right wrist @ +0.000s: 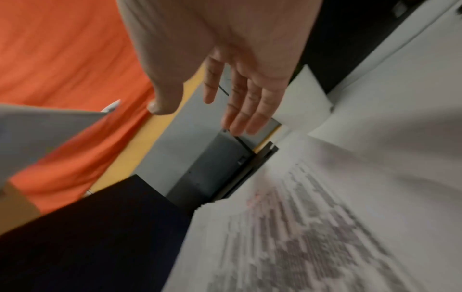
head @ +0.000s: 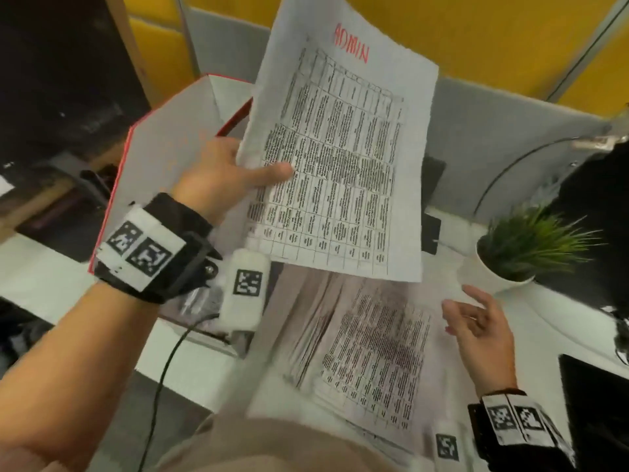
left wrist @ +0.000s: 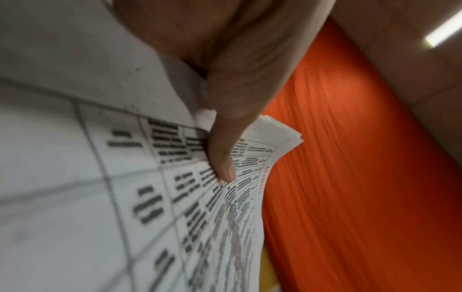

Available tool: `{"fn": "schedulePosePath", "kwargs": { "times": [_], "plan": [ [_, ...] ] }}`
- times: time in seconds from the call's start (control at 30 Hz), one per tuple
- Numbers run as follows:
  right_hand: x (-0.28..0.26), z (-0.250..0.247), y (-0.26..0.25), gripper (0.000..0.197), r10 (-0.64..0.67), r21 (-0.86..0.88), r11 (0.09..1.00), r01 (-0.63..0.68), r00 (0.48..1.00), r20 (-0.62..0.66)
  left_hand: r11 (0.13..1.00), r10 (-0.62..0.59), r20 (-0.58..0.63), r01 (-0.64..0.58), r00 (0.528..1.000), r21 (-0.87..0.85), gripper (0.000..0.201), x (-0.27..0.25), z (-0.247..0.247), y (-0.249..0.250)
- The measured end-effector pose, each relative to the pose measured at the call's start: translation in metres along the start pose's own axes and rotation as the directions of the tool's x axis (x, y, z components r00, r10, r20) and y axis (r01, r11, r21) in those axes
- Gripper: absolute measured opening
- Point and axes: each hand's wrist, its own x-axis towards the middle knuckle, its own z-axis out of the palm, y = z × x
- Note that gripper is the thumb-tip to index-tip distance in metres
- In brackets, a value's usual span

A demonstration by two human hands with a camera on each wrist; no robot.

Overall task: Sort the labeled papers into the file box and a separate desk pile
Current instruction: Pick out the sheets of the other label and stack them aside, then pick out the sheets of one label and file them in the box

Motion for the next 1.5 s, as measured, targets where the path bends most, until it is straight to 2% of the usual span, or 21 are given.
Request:
{"fn": "schedulePosePath", "kwargs": {
  "times": [0.1, 0.17, 0.23, 0.3, 0.47, 0.53, 0.63, 0.77, 0.83, 0.9, 1.03, 1.1, 1.17, 1.23, 1.33, 1.43, 1.5],
  "plan": [
    [-0.003, -0.006, 0.029, 0.039, 0.07, -0.185, 0.98, -0.07, 0.998, -0.005, 0.994, -0.076, -0.107, 0.084, 0.991, 0.064, 0.035, 0.009, -0.042, -0.005],
    [-0.006, -0.009, 0.044, 0.052, 0.11, -0.387, 0.916, -0.106, 0.994, -0.011, 0.98, -0.119, -0.155, 0.141, 0.981, 0.138, 0.043, 0.014, -0.059, -0.011],
    [-0.009, -0.009, 0.053, 0.069, 0.172, -0.523, 0.836, -0.163, 0.985, -0.032, 0.943, -0.134, -0.206, 0.189, 0.969, 0.273, 0.036, 0.017, -0.064, -0.02],
    [-0.014, -0.007, 0.06, 0.084, 0.261, -0.602, 0.76, -0.244, 0.963, -0.06, 0.868, -0.114, -0.225, 0.207, 0.968, 0.451, 0.034, 0.019, -0.059, -0.028],
    [-0.02, -0.001, 0.073, 0.091, 0.331, -0.664, 0.698, -0.27, 0.943, -0.035, 0.788, -0.102, -0.126, 0.158, 0.987, 0.595, 0.029, 0.025, -0.027, -0.058],
    [-0.02, -0.001, 0.076, 0.092, 0.334, -0.671, 0.693, -0.264, 0.942, -0.026, 0.717, -0.145, -0.086, 0.164, 0.986, 0.678, 0.031, 0.024, -0.014, -0.072],
    [-0.02, -0.003, 0.08, 0.093, 0.334, -0.674, 0.69, -0.264, 0.942, -0.027, 0.591, -0.26, -0.003, 0.162, 0.966, 0.79, 0.038, 0.027, -0.001, -0.089],
    [-0.018, -0.005, 0.085, 0.095, 0.349, -0.682, 0.679, -0.274, 0.937, -0.028, 0.456, -0.352, 0.104, 0.074, 0.93, 0.887, 0.035, 0.033, 0.005, -0.103],
    [-0.017, -0.005, 0.088, 0.097, 0.36, -0.68, 0.676, -0.285, 0.932, -0.033, 0.424, -0.389, 0.127, 0.054, 0.912, 0.904, 0.034, 0.035, 0.006, -0.107],
    [-0.017, -0.005, 0.09, 0.096, 0.358, -0.679, 0.678, -0.282, 0.933, -0.031, 0.416, -0.382, 0.132, 0.042, 0.915, 0.909, 0.038, 0.036, 0.006, -0.107],
    [-0.017, -0.005, 0.092, 0.096, 0.363, -0.679, 0.677, -0.284, 0.931, -0.027, 0.455, -0.278, 0.114, 0.026, 0.954, 0.89, 0.038, 0.034, 0.004, -0.096],
    [-0.017, -0.005, 0.092, 0.096, 0.364, -0.679, 0.677, -0.285, 0.931, -0.027, 0.538, -0.138, 0.081, 0.006, 0.987, 0.843, 0.035, 0.034, 0.002, -0.084],
    [-0.017, -0.004, 0.092, 0.095, 0.366, -0.68, 0.675, -0.286, 0.93, -0.027, 0.654, 0.029, 0.019, -0.033, 0.999, 0.756, 0.031, 0.033, 0.001, -0.067],
    [-0.017, -0.004, 0.092, 0.095, 0.37, -0.685, 0.67, -0.286, 0.929, -0.026, 0.736, 0.167, -0.032, -0.103, 0.985, 0.669, 0.028, 0.03, 0.004, -0.046],
    [-0.016, -0.001, 0.09, 0.094, 0.374, -0.69, 0.664, -0.288, 0.927, -0.027, 0.801, 0.346, -0.074, -0.254, 0.935, 0.542, 0.023, 0.019, 0.019, -0.015],
    [-0.014, 0.002, 0.087, 0.095, 0.38, -0.713, 0.644, -0.277, 0.925, -0.017, 0.816, 0.468, -0.074, -0.399, 0.88, 0.418, 0.021, 0.004, 0.05, 0.002],
    [-0.014, 0.003, 0.084, 0.095, 0.382, -0.721, 0.637, -0.273, 0.924, -0.013, 0.806, 0.491, -0.003, -0.453, 0.871, 0.383, 0.02, -0.007, 0.076, 0.0]
  ]
}}
